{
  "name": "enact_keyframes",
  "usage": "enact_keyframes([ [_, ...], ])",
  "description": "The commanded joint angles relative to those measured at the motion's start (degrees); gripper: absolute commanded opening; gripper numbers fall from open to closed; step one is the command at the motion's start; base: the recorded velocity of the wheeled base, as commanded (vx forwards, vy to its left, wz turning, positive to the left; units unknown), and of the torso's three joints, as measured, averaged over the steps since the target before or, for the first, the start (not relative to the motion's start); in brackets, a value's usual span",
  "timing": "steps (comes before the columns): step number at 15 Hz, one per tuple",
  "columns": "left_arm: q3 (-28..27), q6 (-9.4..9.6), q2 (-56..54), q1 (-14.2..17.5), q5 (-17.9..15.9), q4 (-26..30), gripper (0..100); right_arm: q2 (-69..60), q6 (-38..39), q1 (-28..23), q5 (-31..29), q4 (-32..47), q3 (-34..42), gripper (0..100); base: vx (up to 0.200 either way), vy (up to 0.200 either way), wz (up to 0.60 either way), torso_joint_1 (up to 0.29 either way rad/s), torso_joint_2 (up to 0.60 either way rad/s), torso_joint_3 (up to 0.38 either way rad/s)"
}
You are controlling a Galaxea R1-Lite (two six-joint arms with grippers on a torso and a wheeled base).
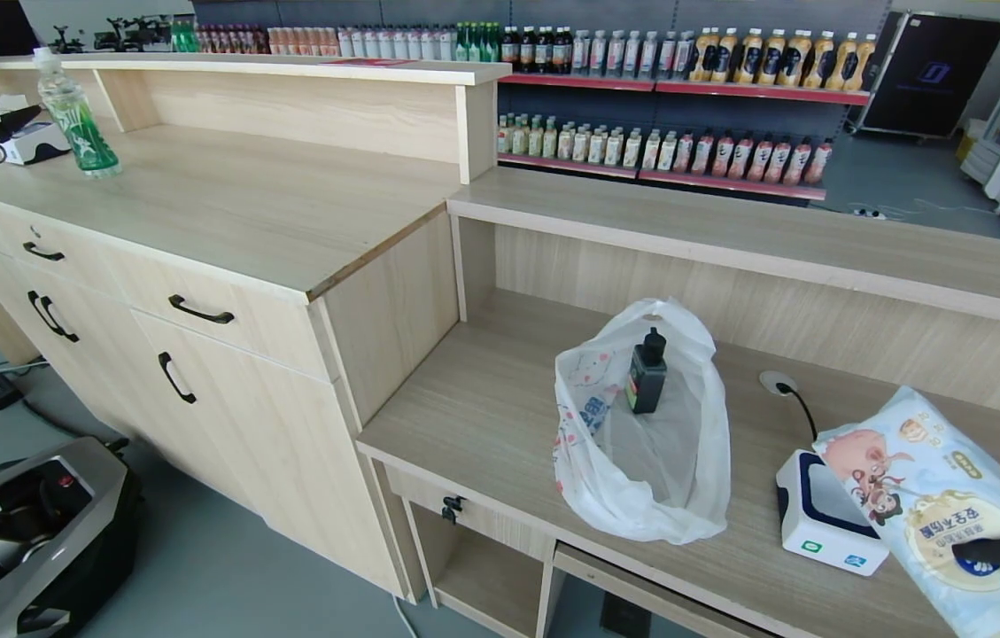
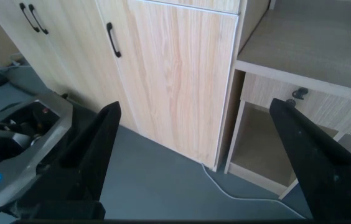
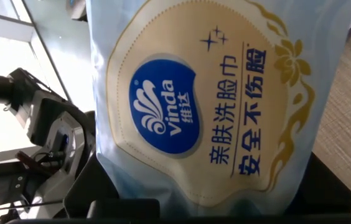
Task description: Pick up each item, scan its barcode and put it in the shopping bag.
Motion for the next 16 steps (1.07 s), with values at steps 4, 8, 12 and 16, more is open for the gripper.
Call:
enact_keyframes([
  [4,0.0,0.0,0.06,0.02,0.02,0.0,100,1.17,-0.18,1.57,0.13,0.01,-0.07,0,0.0,0.0,0.0,0.0,0.0,0.0],
  [8,0.0,0.0,0.06,0.02,0.02,0.0,100,2.84,-0.18,2.97,0.13,-0.26,-1.21,0,0.0,0.0,0.0,0.0,0.0,0.0],
  [12,0.0,0.0,-0.02,0.02,0.02,0.0,100,4.42,0.0,4.11,0.13,-0.26,-4.2,0,0.0,0.0,0.0,0.0,0.0,0.0],
  [16,0.0,0.0,-0.02,0.02,0.02,0.0,100,4.68,0.0,4.2,0.13,-0.26,-4.38,0,0.0,0.0,0.0,0.0,0.0,0.0],
])
